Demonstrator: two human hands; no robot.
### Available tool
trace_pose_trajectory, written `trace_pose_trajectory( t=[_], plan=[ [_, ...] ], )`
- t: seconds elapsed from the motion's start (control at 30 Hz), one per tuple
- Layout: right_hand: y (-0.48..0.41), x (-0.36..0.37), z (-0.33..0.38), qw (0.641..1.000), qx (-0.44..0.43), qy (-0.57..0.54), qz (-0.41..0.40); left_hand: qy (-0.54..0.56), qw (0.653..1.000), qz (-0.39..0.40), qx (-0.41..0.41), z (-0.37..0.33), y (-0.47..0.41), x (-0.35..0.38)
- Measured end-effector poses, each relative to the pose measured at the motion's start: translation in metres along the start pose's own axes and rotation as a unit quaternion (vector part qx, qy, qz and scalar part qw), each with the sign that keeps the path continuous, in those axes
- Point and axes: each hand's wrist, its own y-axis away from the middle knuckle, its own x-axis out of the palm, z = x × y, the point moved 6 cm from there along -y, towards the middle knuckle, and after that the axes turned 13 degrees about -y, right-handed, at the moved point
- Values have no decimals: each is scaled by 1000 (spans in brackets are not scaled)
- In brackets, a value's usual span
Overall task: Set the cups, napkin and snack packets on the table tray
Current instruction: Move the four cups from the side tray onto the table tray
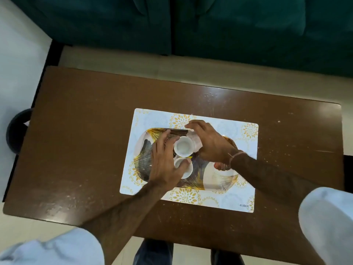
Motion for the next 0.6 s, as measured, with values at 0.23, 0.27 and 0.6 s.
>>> trace_pose_trajectory(
  t=[0.23,0.27,0.6],
  plan=[
    [73,-66,-60,982,98,-27,-161,-103,991,40,74,-93,-45,43],
    [89,-78,-74,977,112,-22,-179,-106,989,51,91,-112,-48,56],
    [287,-183,-231,919,246,-9,-310,-128,953,152,228,-334,-29,209]
  ],
)
